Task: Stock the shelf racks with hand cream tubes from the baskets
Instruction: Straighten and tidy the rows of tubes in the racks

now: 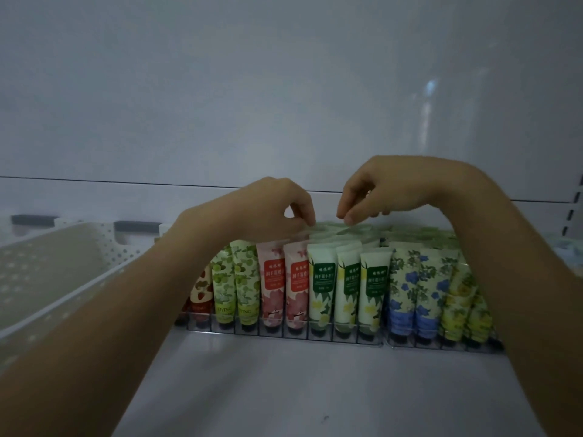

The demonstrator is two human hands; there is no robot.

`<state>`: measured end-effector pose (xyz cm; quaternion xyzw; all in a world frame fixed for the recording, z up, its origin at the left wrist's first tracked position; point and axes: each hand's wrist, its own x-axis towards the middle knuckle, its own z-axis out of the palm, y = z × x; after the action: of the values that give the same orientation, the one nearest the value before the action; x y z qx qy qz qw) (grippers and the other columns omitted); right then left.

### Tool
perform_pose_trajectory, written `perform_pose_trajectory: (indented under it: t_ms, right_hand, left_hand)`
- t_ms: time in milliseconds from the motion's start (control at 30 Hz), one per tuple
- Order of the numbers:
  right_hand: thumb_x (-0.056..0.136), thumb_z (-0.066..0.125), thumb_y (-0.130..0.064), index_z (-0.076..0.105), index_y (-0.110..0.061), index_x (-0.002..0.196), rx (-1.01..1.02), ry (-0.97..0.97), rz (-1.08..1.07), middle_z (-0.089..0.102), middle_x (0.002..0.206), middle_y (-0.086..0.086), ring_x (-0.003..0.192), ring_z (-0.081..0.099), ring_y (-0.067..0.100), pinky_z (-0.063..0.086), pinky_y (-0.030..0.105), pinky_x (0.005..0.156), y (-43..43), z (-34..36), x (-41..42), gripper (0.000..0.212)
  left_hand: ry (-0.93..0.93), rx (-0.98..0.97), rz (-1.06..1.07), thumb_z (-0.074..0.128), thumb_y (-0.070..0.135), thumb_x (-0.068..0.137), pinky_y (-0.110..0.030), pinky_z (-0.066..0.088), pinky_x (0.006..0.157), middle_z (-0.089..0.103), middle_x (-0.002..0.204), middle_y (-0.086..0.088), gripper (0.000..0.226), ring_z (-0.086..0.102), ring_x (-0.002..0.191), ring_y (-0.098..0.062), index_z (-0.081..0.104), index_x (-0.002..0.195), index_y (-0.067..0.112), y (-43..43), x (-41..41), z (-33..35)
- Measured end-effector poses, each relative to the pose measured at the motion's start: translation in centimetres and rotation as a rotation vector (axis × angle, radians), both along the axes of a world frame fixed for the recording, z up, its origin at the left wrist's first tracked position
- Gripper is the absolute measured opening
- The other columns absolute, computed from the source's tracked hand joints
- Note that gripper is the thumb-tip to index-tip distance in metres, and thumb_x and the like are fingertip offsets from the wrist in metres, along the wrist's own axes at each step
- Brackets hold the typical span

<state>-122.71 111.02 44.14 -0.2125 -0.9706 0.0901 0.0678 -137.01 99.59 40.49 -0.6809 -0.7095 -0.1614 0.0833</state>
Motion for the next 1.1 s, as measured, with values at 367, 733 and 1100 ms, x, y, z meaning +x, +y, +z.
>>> perform_pose_trajectory:
  t_ms: [367,733,1100]
  right_hand:
    - [0.081,0.069,-0.026,0.069,-0.02,0.088,0.003,-0.041,-0.001,0.061,0.072,-0.009,0.063,0.053,0.008,0.042,0.018,0.058,-0.7,-1.6,-2.4,0.01]
    - [0.08,0.07,-0.028,0.065,-0.022,0.079,0.015,-0.043,-0.016,0.062,0.078,-0.007,0.067,0.053,0.009,0.041,0.019,0.056,-0.3,-1.2,-2.1,0.008]
    - [0.081,0.068,-0.02,0.067,-0.026,0.078,-0.026,-0.147,-0.069,0.062,0.075,-0.009,0.066,0.054,0.007,0.041,0.016,0.055,0.4,-0.9,-1.2,0.007]
  left_hand:
    - [0.005,-0.075,0.043,0.057,0.019,0.089,0.004,0.032,0.051,0.049,0.072,0.024,0.015,0.042,0.052,0.026,0.068,0.099,0.022,0.4,-0.4,-0.4]
    - [-0.017,-0.041,0.028,0.053,0.018,0.092,0.004,0.032,0.052,0.051,0.077,0.02,0.019,0.043,0.052,0.026,0.066,0.105,0.019,0.5,-0.4,-0.5]
    - [0.015,-0.067,0.005,0.048,0.019,0.094,0.004,0.032,0.058,0.05,0.094,0.015,0.025,0.043,0.065,0.006,0.065,0.112,0.024,0.5,0.1,-0.5]
